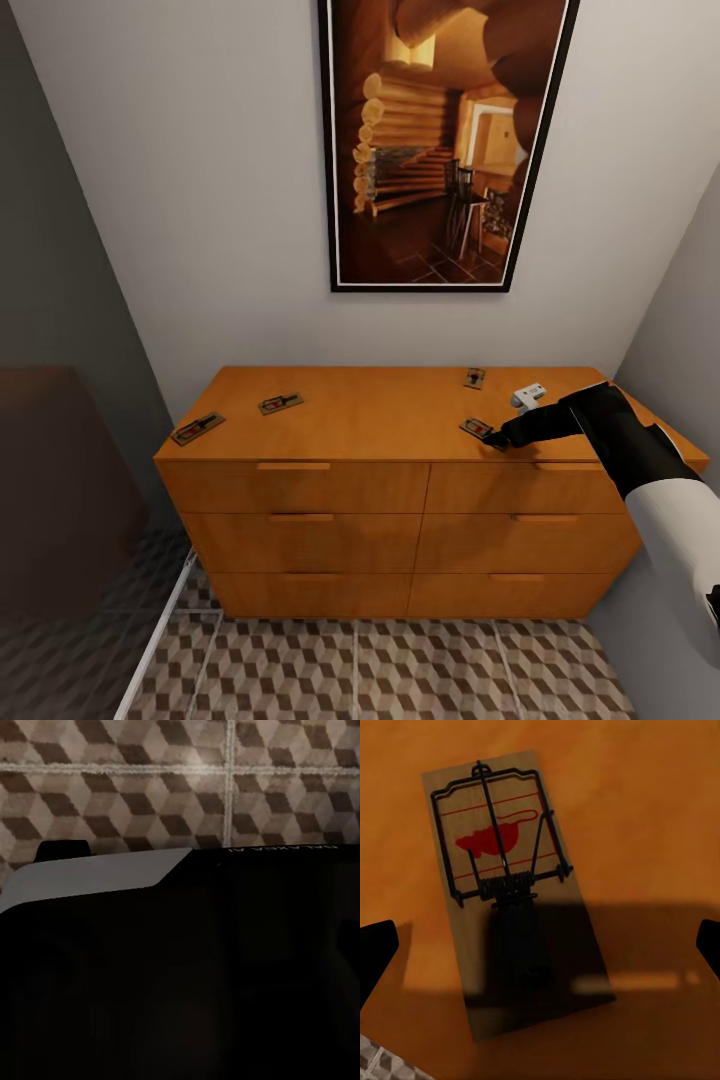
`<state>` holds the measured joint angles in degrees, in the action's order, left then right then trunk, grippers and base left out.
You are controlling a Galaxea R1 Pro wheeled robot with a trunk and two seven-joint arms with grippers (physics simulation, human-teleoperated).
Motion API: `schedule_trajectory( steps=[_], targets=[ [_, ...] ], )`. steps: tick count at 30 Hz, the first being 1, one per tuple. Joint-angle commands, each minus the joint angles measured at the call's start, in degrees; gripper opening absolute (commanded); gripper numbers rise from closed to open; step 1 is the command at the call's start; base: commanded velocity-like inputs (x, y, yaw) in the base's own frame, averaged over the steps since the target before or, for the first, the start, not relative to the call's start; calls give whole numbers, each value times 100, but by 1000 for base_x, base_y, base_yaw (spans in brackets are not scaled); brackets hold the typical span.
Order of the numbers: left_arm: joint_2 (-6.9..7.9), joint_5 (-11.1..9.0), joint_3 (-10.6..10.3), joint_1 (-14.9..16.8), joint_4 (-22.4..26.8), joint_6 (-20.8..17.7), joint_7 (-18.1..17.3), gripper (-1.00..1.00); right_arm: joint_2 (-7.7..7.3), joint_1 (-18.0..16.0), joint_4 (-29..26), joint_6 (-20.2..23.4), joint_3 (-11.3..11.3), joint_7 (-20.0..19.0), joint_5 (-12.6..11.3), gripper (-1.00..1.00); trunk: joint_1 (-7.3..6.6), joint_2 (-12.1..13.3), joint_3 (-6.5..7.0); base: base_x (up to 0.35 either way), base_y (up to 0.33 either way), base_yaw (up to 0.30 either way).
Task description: Take the four mousetraps from the cabinet in the bathroom and place them on the bathroom floor. Make sure all four end up on the same floor surface, and ensure that at least two of them are either under or directly next to the same bathroom sink.
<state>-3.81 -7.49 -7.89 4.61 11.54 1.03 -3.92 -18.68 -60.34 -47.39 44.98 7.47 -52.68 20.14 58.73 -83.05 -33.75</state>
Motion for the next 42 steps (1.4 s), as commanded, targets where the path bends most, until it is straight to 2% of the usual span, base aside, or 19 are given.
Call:
schedule_trajectory(
  steps=[1,21,24,28,31,42],
  targets=[
    [3,-60,-46,4,-3,11,-4,100,-4,-4,-8,4,7,-50,60,100,0,-3,-6,0,0,0],
    [3,-60,-46,5,-3,11,-4,100,-12,-4,5,9,3,-50,69,100,0,-3,-6,0,23,0],
    [2,-60,-46,5,-3,11,-4,100,-7,-4,17,4,6,-50,218,100,0,-3,-6,0,134,0],
    [3,-60,-46,5,-3,11,-4,100,-5,-4,26,3,6,-56,550,100,0,-3,-6,0,48,0],
    [3,-60,-46,3,-3,11,-4,100,-4,-4,27,3,2,-57,660,100,0,-3,-6,0,17,0],
    [3,-60,-46,5,-3,11,-4,100,-4,-4,37,2,0,-59,735,100,0,-3,-6,0,3,0]
  ],
)
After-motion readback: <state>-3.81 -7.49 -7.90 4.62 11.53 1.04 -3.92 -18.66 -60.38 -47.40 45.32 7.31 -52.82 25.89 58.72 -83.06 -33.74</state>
